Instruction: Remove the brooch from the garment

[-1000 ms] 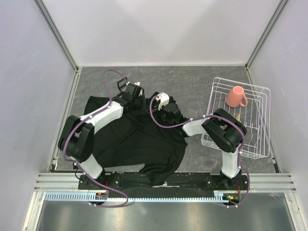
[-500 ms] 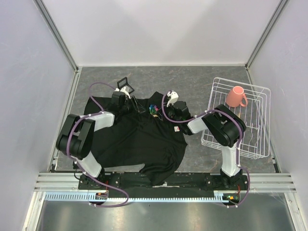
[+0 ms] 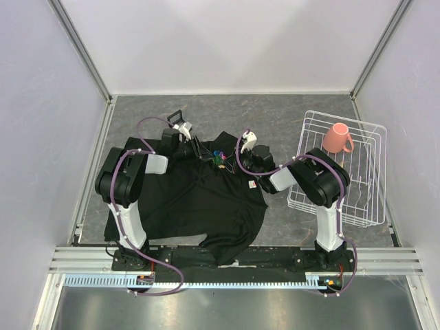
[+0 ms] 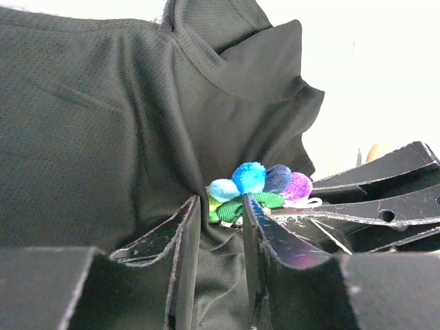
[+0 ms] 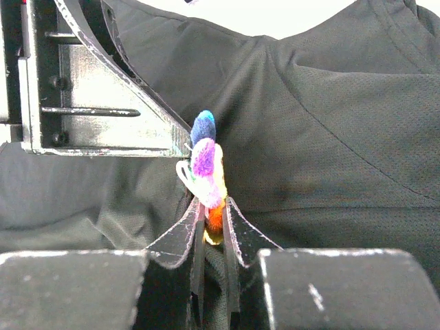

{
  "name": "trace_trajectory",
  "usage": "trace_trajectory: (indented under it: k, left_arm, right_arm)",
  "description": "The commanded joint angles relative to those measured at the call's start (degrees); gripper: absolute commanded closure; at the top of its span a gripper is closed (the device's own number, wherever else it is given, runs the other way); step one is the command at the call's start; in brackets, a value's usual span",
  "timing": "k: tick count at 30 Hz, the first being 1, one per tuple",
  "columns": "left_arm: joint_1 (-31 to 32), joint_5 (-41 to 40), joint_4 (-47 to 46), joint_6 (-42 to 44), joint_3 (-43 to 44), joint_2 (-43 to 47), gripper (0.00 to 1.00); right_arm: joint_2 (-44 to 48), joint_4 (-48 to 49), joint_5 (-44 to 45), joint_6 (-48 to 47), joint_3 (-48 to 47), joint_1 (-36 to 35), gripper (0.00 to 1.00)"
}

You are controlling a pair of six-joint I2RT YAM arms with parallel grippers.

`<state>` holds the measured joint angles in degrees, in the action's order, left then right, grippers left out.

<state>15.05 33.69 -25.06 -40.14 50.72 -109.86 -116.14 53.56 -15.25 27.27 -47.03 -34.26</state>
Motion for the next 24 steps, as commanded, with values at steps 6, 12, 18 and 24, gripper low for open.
trace_trajectory:
  k: [6,12,18,24]
  left_arm:
    - [0.2,0.7,0.4,2.1,2.4,-1.3,0.7]
    - [1.5,-0.8,0.5,1.9,0.8,-0.4,0.77]
    - [3.0,-1.5,0.6,1.1,0.8,-0.9,0.82]
    - [3.2,-2.4,0.8,-0.4,0.3,-1.1,0.85]
  right_arm:
    - [-0.4,2.9,-1.7,0.7,-0.2,0.0,0.98]
    - [-0.6,2.3,-1.4,0.9,-0.6,0.1,0.83]
    - [-0.5,3.6,-2.2,1.6,-0.3,0.0,0.69]
    - [-1.4,5.1,-2.7,2.8,-0.6,0.0,0.6]
